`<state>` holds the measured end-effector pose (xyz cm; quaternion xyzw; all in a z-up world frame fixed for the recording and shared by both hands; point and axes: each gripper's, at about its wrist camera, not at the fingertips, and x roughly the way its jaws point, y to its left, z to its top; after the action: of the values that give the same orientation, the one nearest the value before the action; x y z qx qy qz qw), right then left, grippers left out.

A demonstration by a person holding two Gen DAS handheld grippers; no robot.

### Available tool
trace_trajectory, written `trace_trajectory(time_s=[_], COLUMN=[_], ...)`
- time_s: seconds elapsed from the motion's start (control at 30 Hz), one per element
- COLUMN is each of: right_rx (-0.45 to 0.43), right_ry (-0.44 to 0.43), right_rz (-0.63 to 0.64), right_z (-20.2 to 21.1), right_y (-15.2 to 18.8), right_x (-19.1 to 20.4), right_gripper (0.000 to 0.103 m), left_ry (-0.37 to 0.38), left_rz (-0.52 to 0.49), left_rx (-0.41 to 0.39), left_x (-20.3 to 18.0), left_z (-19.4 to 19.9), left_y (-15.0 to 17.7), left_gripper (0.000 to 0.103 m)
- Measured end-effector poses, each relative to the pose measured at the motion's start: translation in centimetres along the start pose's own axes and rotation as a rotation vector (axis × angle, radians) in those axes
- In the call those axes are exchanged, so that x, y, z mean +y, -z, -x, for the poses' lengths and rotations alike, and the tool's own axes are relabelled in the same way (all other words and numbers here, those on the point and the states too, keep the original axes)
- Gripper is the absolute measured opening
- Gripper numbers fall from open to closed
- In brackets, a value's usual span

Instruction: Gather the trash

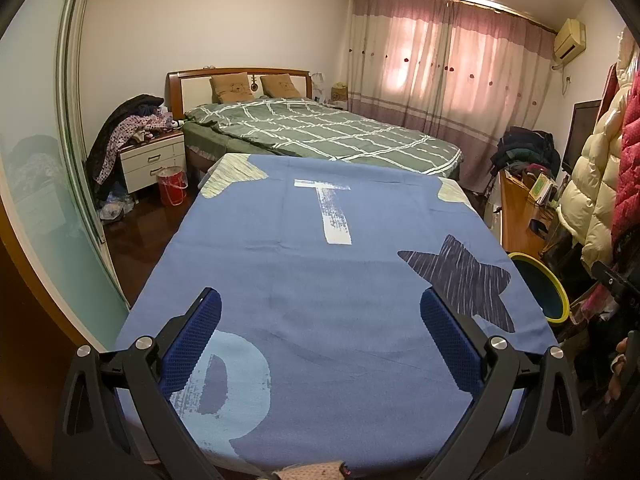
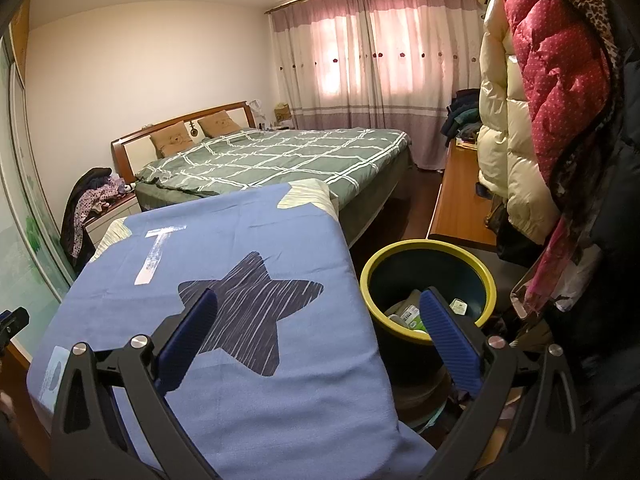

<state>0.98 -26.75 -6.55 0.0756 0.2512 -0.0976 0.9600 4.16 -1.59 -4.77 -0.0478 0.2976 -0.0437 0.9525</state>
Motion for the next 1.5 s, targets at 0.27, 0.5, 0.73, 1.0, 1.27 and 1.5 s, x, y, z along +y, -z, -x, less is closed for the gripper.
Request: trace_trajectory(time_s=[0.27,0.5,0.73,1.0,1.27,1.5], right_rx=[0.001,0.002,0.004,0.007,0.01,0.014], right_ry=[0.0,-0.001,0.0,-0.002,-0.003,-0.004], right_rz=[-0.001,-0.001,0.0,0.0,0.001,0.001], right_z=[-0.03,-0.02,-0.08,-0.18,-0.31,-0.53], right_y=[-0.03,-0.03,-0.03,0.06,0.02,-0.07], right_x=[-0.03,-0.01,0.0,0.14,0.19,0.22], right_gripper=[0.096,0.096,0.096,0.096,0.096,0.096], left_ry=[0.001,0.0,0.002,0.006,0.008,0.034], left_rz=[-0.003,-0.005,-0.005,-0.004,-0.005,-0.018], left_rx=[-0.001,-0.001,-0.001,-0.001,0.006,0.012], left_x=[-0.09,-0.18,-0.19,-0.27,-0.25,-0.3], left_z=[-0.09,-0.13,-0.12,-0.31,-0.43,-0.96], left_y=[0.06,0.13,0.14,0.27,0.44,0.24], left_gripper=[0.098,0.098,0.098,0.098,0.098,0.098])
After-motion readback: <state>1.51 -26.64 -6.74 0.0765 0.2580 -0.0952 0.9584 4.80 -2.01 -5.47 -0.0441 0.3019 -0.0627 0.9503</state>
